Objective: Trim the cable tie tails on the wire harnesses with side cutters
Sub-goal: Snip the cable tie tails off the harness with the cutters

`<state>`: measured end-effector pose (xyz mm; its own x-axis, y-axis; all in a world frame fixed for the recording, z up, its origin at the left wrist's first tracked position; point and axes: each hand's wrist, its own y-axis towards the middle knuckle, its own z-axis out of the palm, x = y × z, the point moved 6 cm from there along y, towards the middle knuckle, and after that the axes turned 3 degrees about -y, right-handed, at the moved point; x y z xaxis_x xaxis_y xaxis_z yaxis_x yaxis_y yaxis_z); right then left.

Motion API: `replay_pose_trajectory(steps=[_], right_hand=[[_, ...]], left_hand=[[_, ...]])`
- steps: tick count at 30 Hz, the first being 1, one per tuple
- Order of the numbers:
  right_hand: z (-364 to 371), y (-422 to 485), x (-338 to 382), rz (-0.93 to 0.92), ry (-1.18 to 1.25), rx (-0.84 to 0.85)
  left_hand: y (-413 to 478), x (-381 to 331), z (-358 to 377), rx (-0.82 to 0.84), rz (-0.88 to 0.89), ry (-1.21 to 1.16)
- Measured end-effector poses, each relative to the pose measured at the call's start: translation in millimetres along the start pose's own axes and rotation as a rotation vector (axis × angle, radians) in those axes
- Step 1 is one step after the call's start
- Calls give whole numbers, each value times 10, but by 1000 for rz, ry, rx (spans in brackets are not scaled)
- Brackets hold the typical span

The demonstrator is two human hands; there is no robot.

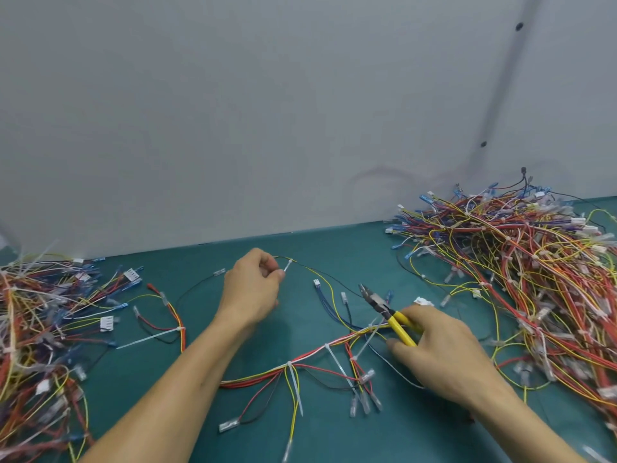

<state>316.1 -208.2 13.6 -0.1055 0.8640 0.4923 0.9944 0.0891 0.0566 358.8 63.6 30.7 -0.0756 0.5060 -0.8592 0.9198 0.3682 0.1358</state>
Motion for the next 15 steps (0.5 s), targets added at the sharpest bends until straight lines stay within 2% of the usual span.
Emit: replay_pose_trajectory(steps=[4,7,10,13,15], right_hand=[[34,-8,14,-15,3,44],[42,0,-10,-9,29,52],[13,9,-68,19,94,70],[-63,16,-130,42,145,101],[-157,39,-163,54,148,74]], left_hand=[[-41,93,-41,52,-47,462],[-200,147,24,60,28,701],[-279,125,25,49,103,708],[-327,56,-40,53,115,636],[-382,-90,-61,34,196,555]])
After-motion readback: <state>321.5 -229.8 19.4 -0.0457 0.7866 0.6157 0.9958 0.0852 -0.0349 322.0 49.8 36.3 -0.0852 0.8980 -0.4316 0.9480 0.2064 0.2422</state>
